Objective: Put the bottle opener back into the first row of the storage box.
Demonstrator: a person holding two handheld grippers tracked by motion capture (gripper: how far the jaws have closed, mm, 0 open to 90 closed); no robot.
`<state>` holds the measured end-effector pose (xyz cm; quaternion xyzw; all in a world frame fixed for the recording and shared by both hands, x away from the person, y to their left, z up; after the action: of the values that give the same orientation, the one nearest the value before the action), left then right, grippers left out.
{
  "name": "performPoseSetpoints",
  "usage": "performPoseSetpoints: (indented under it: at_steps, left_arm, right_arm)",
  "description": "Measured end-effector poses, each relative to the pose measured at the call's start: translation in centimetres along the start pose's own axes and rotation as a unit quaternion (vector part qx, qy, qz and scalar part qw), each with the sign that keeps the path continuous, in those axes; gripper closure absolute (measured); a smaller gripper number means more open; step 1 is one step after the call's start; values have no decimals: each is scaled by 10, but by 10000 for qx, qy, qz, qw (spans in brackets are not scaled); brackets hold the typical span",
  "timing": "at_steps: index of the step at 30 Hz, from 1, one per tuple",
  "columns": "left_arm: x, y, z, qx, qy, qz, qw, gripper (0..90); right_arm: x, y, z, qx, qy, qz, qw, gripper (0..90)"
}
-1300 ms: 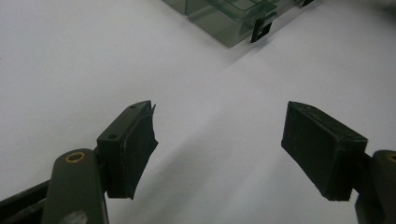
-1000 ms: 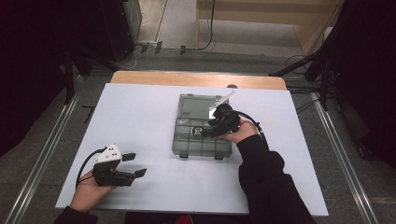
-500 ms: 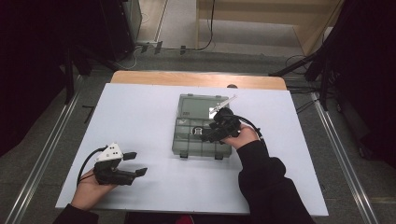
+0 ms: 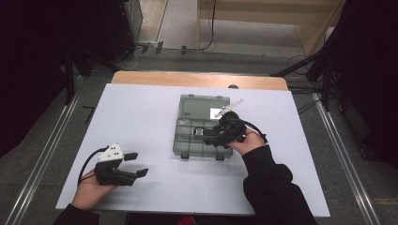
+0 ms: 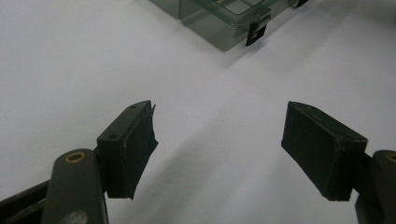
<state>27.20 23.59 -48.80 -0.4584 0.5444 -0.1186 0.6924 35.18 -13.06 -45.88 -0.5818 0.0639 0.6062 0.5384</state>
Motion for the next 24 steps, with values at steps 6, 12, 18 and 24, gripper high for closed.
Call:
performPoseSetpoints:
  at_steps: [6, 12, 18, 24]
  left_arm:
    - [0, 0, 0, 3, -3, 10, 10000, 251]
    - [-1, 0, 0, -2, -8, 5, 10000, 251]
    - [0, 0, 0, 4, 7, 14, 10000, 251]
    - [-1, 0, -1, 11, 10, 2, 10000, 251]
  right_arm:
    - [-4, 13, 4, -77, -16, -49, 10000, 282]
    - [-8, 23, 9, -161, -52, -103, 9998, 273]
    - [-11, 28, 19, -278, -127, -183, 9994, 261]
    - [-13, 36, 26, -307, -109, -164, 9993, 261]
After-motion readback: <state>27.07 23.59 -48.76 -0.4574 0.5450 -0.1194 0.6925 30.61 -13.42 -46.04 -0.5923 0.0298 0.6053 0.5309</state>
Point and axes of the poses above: each handheld gripper's, and its own axes: x roughly forward along the jaws, y roughly out of its underside, z roughly to its left, the point moved 2 cm from there along x, roughly forward along the jaws, and after that the axes turned 8 degrees about x, right-handed, at the moved point
